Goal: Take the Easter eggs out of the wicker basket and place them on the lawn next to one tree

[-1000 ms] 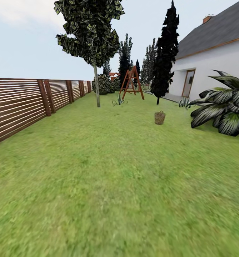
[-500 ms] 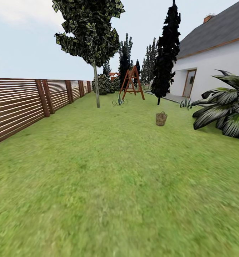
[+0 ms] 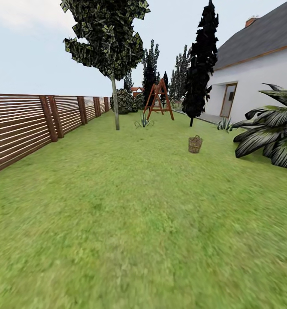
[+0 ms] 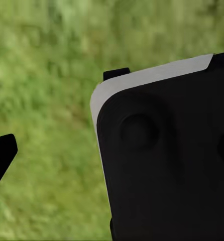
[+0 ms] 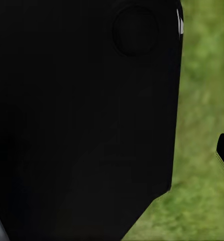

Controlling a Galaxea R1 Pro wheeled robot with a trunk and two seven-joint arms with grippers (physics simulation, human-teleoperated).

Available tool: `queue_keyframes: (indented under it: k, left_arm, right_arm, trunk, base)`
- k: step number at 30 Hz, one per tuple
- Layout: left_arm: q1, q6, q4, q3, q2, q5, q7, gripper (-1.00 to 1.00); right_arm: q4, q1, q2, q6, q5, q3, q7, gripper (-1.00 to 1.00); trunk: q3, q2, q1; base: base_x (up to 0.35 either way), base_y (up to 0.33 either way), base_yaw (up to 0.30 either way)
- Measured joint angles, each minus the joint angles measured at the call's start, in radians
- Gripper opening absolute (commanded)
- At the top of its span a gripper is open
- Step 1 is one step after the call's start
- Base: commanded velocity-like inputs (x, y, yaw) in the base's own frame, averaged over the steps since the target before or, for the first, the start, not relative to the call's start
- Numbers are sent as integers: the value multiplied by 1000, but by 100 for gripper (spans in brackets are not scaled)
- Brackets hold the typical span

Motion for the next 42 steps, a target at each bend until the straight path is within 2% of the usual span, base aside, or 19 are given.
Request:
queue_keyframes:
  k: [15, 42]
  left_arm:
    - [0, -20, -1, -48, 0, 0, 0, 100]
    - [0, -25, 0, -64, 3, 1, 0, 100]
  right_arm:
    - [0, 0, 0, 0, 0, 0, 0, 100]
    - [0, 0, 0, 0, 0, 0, 0, 100]
  trunk:
    - [0, 0, 0]
    - [0, 0, 0]
  base:
    - [338, 0, 0]
    - [338, 0, 0]
